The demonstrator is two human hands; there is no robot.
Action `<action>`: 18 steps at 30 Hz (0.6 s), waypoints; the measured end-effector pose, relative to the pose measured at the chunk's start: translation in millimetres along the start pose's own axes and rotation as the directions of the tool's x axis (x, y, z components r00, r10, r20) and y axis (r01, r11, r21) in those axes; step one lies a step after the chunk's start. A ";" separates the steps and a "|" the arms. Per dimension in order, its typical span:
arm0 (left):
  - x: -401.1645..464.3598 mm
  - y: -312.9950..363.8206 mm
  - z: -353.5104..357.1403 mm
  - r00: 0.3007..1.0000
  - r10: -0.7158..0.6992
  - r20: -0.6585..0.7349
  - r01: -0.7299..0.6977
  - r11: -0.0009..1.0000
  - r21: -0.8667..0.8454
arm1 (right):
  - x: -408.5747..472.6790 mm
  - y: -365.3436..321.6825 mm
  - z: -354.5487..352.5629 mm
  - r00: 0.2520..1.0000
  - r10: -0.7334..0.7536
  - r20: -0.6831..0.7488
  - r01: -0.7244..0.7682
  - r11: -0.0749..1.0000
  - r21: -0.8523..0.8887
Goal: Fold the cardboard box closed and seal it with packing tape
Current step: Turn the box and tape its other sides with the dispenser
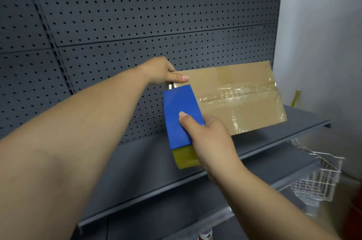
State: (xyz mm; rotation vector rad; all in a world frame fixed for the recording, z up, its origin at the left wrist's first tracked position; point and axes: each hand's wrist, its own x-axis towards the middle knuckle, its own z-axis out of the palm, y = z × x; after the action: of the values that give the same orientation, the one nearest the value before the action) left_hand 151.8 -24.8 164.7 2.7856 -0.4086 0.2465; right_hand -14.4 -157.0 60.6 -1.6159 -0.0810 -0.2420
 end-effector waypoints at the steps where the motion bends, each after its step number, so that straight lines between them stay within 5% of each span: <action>1: 0.7 0.4 1.3 1.000 0.011 -0.007 -0.011 1.000 -0.005 | -2.6 0.4 0.4 1.000 -0.008 -0.003 0.008 1.000 -0.019; 18: 7.5 7.2 10.2 0.998 0.054 -0.007 -0.054 0.998 0.036 | -36.4 29.5 -1.7 0.995 0.082 -0.053 -0.082 0.997 0.009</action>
State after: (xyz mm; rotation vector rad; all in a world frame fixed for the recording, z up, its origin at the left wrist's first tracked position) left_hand 158.0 -36.6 158.7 2.8101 -0.4831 0.2792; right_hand -44.2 -157.0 24.4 -1.6016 0.0255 -0.2211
